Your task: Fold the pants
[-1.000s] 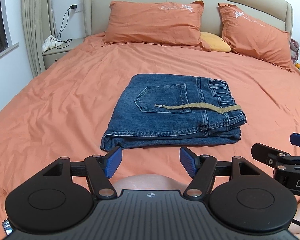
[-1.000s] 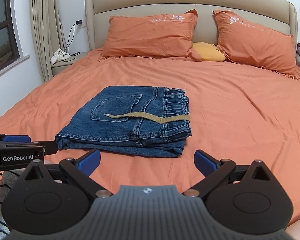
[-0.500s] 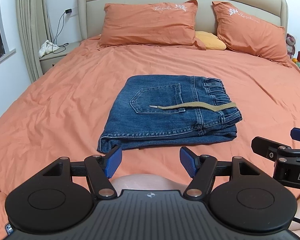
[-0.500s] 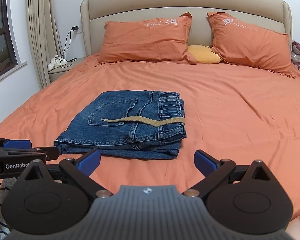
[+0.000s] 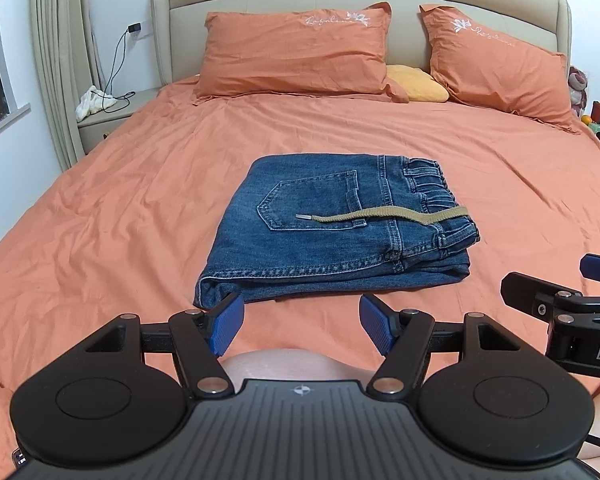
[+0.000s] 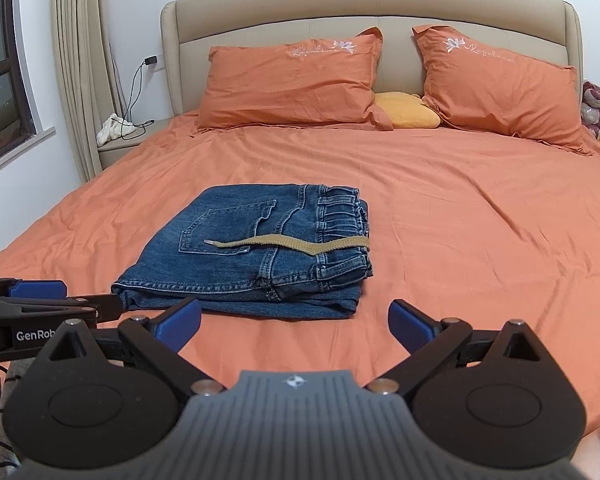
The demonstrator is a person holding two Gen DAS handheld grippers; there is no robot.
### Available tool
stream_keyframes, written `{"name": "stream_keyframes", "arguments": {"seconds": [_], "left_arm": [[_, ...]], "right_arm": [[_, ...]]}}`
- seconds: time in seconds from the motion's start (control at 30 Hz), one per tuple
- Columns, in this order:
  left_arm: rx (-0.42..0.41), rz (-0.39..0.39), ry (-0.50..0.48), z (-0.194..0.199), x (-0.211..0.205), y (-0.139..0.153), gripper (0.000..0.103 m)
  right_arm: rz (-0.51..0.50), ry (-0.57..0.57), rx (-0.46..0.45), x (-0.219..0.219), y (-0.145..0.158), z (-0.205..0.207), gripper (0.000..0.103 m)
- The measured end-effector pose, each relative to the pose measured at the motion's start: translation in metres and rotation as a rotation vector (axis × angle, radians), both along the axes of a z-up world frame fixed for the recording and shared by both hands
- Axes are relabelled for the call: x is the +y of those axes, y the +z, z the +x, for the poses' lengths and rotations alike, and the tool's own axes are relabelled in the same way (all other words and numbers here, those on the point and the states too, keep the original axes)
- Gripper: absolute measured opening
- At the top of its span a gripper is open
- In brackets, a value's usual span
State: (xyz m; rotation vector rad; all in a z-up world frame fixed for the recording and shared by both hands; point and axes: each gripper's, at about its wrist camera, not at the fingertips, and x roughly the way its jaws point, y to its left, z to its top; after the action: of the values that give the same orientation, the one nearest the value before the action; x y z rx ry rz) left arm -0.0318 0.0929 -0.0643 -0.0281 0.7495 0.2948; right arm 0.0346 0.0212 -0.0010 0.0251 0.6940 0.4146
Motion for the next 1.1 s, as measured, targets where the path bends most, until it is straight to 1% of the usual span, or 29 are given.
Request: {"name": "stream_keyframes", "arguments": {"seconds": [0.27,0.57,1.1], "left_arm": [[-0.004,0.006,-0.008,-0.002,0.001,0.003,0.077],[-0.006,0.006,-0.008,-0.003,-0.002,0.003,0.077],[-0.021,0.033,-0.036,-0.007,-0.002,0.011,0.077]], "right_arm": [[0.008,0.005,-0.003,-0.001,0.003,-0.005,0.096],[0.05,0.028,0.003,-0.005,0.01,-0.009,0.096],[0.048,0.043,-0.014,-0.006,0.016,-0.017,0.096]]}}
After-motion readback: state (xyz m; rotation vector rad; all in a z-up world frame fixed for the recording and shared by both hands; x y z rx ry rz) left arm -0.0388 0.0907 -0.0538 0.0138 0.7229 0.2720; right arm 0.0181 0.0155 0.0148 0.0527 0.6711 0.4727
